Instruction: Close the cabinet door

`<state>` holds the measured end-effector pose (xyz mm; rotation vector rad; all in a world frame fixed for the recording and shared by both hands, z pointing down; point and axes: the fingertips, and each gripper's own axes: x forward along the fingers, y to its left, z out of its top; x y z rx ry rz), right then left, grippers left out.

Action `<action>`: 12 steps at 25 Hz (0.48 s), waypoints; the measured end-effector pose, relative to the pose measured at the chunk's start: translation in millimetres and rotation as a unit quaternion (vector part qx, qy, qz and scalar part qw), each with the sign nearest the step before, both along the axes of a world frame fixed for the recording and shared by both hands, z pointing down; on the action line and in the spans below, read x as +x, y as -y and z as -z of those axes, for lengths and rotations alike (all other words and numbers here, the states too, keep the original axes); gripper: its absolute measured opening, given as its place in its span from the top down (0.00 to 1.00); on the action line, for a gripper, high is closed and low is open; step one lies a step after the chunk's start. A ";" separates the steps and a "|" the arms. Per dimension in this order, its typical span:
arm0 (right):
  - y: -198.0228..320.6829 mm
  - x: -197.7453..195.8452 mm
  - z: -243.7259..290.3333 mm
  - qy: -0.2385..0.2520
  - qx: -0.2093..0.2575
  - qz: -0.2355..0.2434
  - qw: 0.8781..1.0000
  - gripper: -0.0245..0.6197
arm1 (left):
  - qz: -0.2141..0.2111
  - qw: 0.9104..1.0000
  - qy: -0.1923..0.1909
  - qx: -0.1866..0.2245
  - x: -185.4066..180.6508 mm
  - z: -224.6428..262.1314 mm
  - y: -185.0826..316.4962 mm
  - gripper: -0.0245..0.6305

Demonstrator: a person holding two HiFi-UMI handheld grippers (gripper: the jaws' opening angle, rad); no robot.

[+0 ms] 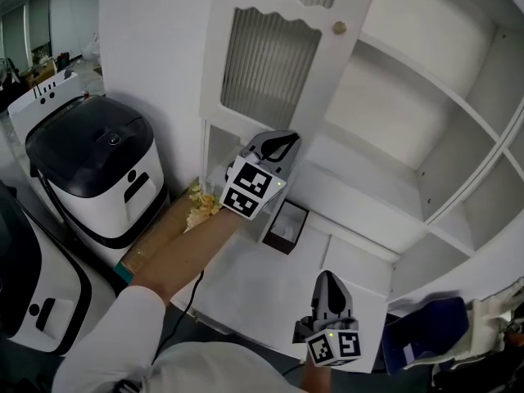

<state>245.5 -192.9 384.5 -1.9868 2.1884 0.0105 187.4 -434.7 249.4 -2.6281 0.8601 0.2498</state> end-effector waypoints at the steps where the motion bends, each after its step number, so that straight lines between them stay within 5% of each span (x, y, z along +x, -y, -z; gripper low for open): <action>1: 0.6 -5.0 1.2 -0.001 0.001 0.005 1.000 0.96 | 0.002 1.000 0.000 0.003 -6.3 0.9 -3.5 0.94; 12: 5.5 -44.9 10.0 -0.024 0.006 0.021 0.999 0.96 | 0.024 0.999 -0.010 -0.042 -132.3 -43.5 -54.5 0.95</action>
